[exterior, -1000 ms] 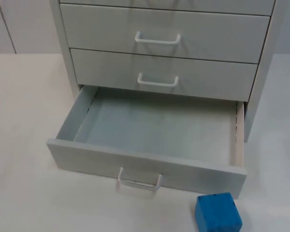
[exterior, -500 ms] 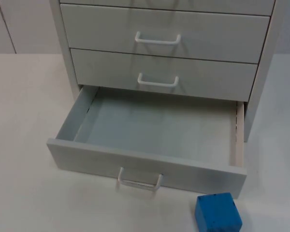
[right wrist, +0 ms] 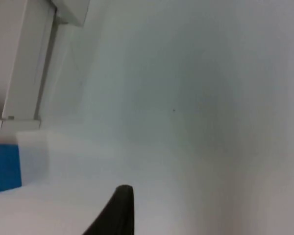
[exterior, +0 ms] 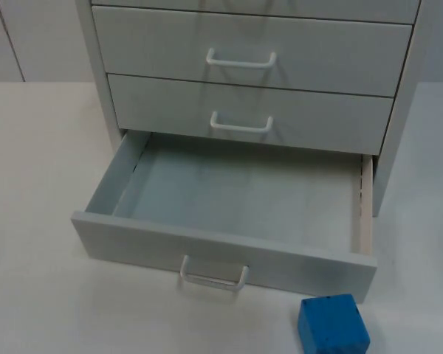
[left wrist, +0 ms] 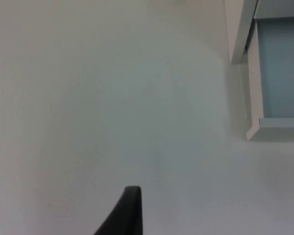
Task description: Open the drawer with the left hand, place the block into the drawer with the right hand, then close the drawer with the left hand.
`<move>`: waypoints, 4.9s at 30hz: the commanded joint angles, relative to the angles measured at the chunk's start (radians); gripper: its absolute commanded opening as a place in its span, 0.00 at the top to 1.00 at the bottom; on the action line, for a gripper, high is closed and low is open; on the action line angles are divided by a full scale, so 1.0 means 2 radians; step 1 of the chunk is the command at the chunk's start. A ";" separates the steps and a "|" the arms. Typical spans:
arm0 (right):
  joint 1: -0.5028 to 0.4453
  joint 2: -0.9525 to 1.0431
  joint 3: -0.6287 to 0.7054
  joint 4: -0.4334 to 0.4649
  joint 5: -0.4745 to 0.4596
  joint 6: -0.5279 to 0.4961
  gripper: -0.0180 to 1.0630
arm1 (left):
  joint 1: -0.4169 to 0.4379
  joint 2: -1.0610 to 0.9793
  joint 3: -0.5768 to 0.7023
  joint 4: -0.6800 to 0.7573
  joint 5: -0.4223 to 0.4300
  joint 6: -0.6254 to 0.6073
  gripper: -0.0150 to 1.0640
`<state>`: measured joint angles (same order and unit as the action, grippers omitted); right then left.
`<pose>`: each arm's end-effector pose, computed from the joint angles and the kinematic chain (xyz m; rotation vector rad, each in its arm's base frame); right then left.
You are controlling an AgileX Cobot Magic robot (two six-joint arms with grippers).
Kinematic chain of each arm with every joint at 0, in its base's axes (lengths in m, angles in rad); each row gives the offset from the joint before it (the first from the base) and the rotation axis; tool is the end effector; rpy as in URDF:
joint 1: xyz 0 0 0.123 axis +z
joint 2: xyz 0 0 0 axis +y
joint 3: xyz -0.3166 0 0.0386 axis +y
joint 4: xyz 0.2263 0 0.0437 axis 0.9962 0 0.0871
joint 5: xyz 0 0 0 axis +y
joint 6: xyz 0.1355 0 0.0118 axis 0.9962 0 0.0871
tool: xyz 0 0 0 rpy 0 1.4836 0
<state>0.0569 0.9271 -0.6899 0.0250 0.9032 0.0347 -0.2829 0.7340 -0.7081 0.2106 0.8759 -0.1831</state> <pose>0.1380 0.0105 0.2705 -0.0156 2.6249 0.0629 0.1130 -0.0101 0.3049 0.2012 2.3527 0.0317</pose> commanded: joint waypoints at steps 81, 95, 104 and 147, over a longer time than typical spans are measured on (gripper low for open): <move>0.476 0.462 -0.058 -0.348 -0.226 0.698 0.67 | 0.003 -0.003 0.003 -0.008 -0.007 -0.004 0.01; 0.499 0.423 -0.058 -0.334 -0.226 0.679 0.98 | 0.003 -0.003 0.003 -0.007 -0.007 -0.004 0.01; 0.553 0.311 -0.058 -0.337 -0.147 0.647 0.98 | 0.003 -0.003 0.003 -0.006 -0.007 -0.004 0.01; 0.393 0.304 -0.058 -0.455 -0.271 0.679 0.98 | 0.003 -0.003 0.003 -0.005 -0.008 -0.003 0.01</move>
<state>0.8492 1.4949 -0.8035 -0.8524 0.3776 1.3827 -0.2829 0.7340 -0.7065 0.2058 0.8759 -0.1831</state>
